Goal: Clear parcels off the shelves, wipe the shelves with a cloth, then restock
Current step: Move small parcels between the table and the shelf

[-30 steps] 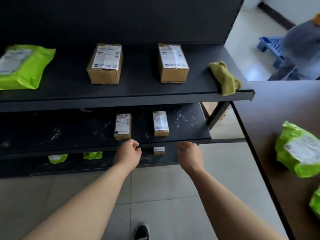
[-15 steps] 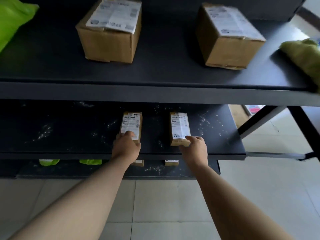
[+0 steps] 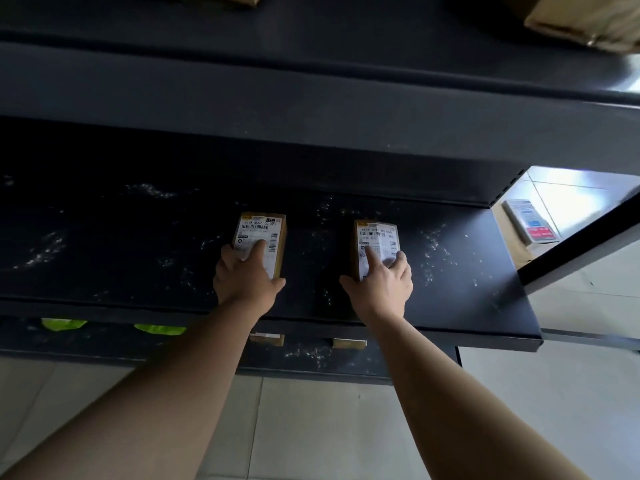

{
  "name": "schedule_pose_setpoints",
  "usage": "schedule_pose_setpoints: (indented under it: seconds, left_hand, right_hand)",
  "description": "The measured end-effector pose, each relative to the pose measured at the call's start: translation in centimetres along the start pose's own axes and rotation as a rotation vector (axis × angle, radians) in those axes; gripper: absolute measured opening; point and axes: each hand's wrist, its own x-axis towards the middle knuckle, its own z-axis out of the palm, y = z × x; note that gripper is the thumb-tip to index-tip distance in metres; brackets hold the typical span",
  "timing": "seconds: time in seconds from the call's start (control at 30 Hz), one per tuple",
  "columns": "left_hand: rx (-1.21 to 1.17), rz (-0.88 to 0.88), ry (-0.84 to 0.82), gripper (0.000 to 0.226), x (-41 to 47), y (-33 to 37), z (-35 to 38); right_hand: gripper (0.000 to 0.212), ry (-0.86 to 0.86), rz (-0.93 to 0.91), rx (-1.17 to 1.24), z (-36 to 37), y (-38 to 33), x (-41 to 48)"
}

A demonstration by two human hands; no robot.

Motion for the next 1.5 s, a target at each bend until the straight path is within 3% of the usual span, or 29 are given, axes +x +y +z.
schedule_pose_setpoints:
  seconds: [0.4, 0.87, 1.2, 1.5]
  left_hand:
    - [0.197, 0.070, -0.012, 0.096, -1.3, -0.3, -0.7]
    - [0.146, 0.129, -0.140, 0.094, -15.1, 2.3, -8.2]
    - [0.167, 0.315, -0.185, 0.089, -26.2, 6.1, -14.9]
    - [0.174, 0.575, -0.217, 0.091, -37.0, 11.5, -20.4]
  right_hand:
    - [0.067, -0.004, -0.030, -0.077, -0.3, 0.8, -0.2]
    - [0.062, -0.049, -0.060, -0.105, -12.0, 2.6, -13.5]
    - [0.061, 0.016, 0.120, -0.046, -21.5, 4.8, -25.4]
    - [0.059, 0.230, 0.315, 0.063, -31.7, 8.7, -37.1]
